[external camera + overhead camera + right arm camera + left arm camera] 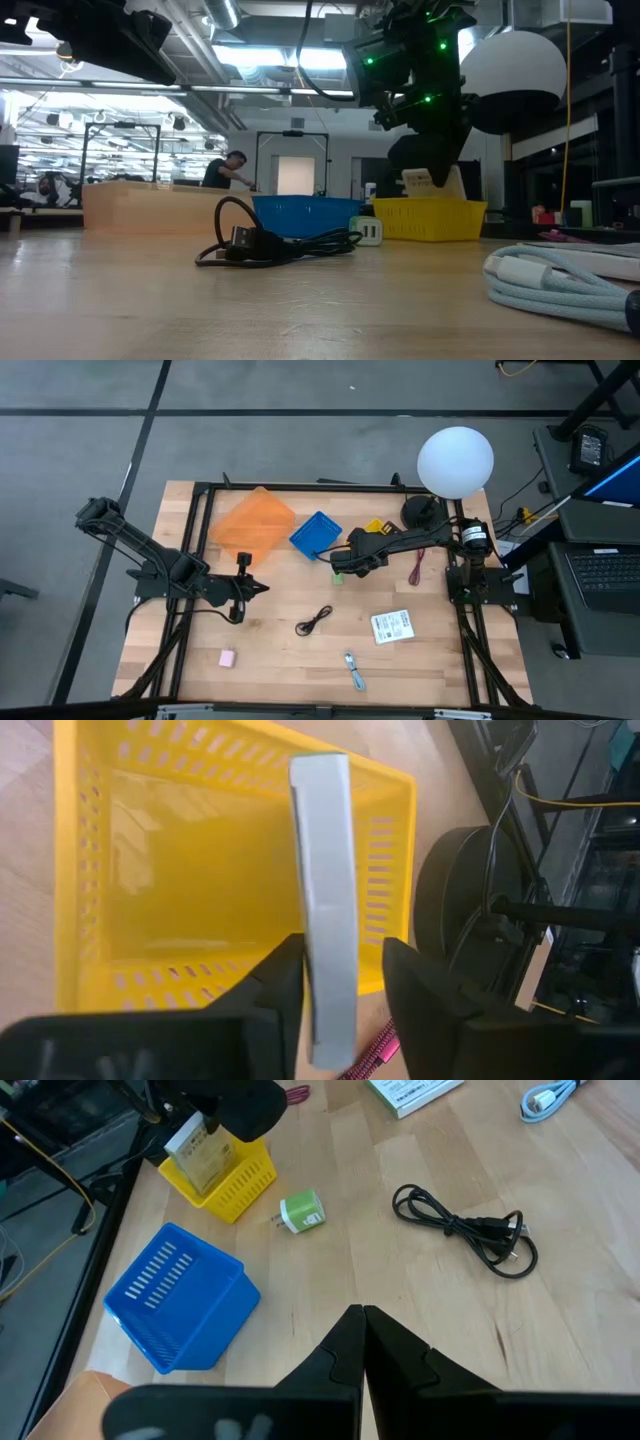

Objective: Pick and place items into bin
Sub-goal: Put the left white card reader box into the yellow bin

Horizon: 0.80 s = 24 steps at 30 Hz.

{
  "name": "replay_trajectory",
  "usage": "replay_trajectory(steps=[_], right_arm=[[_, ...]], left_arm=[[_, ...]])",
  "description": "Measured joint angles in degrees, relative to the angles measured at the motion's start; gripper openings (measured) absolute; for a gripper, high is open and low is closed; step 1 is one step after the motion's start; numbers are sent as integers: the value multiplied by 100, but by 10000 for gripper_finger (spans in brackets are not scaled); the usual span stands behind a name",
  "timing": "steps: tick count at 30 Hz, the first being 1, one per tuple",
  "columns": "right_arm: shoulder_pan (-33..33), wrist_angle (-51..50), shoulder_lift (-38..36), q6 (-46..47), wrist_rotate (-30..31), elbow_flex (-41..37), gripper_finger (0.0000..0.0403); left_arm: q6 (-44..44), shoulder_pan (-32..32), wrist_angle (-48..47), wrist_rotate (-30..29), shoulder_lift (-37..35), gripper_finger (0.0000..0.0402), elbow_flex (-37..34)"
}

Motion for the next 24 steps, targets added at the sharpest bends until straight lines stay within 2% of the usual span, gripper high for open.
replay_trajectory(steps=[11, 18, 24], right_arm=[[7, -9, 0, -158, -138, 47, 167], [31, 4, 0, -450, -254, 426, 172], [31, -4, 0, -464, -256, 459, 172]], left_arm=[[-28, 1, -1, 0, 0, 2, 0], [-90, 0, -2, 0, -1, 2, 0], [-103, -1, -2, 0, 0, 2, 0]])
